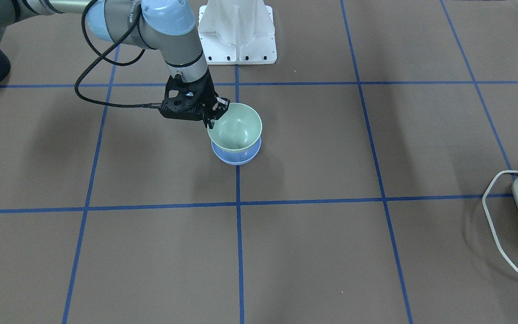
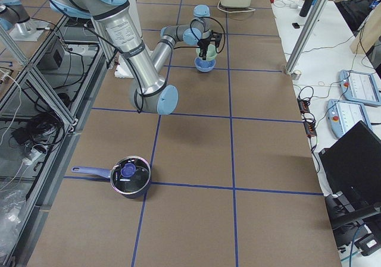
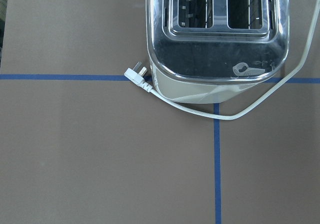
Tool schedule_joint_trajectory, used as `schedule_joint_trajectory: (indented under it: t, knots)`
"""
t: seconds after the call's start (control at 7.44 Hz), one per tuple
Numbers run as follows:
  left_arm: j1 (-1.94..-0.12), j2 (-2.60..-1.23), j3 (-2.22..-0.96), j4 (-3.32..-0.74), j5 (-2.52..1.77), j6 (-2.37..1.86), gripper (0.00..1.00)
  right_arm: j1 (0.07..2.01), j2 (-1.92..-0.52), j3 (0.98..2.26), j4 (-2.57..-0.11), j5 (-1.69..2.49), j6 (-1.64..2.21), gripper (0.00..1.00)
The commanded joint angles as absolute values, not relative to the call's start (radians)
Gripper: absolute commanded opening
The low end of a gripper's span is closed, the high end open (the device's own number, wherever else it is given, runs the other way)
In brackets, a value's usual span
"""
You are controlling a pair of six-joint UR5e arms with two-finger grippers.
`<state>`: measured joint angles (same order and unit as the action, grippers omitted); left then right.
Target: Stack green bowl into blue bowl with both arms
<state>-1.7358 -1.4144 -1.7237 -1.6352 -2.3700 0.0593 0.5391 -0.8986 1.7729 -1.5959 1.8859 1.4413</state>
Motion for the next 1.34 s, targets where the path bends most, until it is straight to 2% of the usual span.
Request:
schedule_joint_trajectory:
  t: [0.0,0.67,0.94,1.21]
  knots:
    - [-1.735,-1.413,-1.721,-1.634,-2.368,0.06,0.99,0.528,-0.894,1.7,-1.524,1.875,1.443,0.0]
    - [-1.73,-1.413,-1.718,-1.637,-2.37,0.06,0.99,0.508,-0.904,1.664,-1.499,1.85,1.44,0.0]
    - [-1.73,-1.413,-1.72,-1.637,-2.368,0.06,0.99,0.506,-0.904,1.664,-1.499,1.848,1.44,0.08]
    - [-1.73,-1.413,-1.718,-1.637,-2.368,0.06,0.98,0.485,-0.904,1.661,-1.499,1.818,1.44,0.24]
